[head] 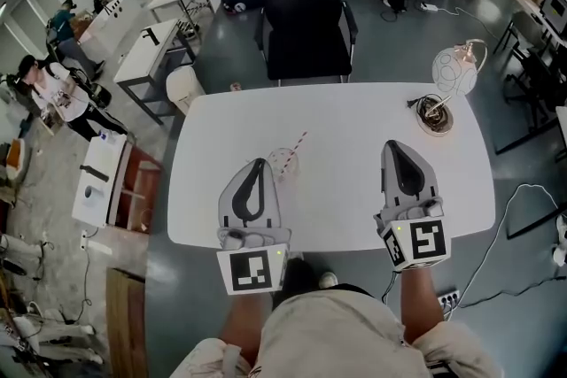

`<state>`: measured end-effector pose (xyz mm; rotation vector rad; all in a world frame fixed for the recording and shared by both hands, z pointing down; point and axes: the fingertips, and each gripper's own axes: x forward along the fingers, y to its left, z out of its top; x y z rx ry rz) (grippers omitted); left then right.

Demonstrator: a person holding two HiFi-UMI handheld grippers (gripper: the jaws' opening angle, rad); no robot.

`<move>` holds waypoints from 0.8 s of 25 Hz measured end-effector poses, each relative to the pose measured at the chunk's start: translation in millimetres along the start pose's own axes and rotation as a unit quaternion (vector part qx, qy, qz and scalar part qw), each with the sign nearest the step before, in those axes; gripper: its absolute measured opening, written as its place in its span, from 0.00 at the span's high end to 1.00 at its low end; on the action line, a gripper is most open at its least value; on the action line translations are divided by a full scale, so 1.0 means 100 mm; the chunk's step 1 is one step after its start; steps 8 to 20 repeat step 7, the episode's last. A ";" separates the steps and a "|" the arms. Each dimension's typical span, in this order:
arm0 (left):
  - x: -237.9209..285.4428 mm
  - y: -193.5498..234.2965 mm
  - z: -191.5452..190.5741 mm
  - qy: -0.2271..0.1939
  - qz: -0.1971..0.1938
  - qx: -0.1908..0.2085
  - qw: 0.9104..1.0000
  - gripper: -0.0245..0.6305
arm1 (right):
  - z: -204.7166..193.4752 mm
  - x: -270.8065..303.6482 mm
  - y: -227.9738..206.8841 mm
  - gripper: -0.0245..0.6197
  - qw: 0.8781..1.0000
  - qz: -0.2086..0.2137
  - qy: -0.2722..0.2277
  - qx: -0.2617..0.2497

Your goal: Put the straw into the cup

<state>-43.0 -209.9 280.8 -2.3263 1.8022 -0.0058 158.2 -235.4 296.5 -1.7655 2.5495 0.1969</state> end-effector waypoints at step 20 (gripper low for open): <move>-0.02 0.01 0.00 0.000 0.002 -0.003 1.000 0.95 | -0.02 -0.01 0.01 0.96 1.000 0.000 0.001 0.001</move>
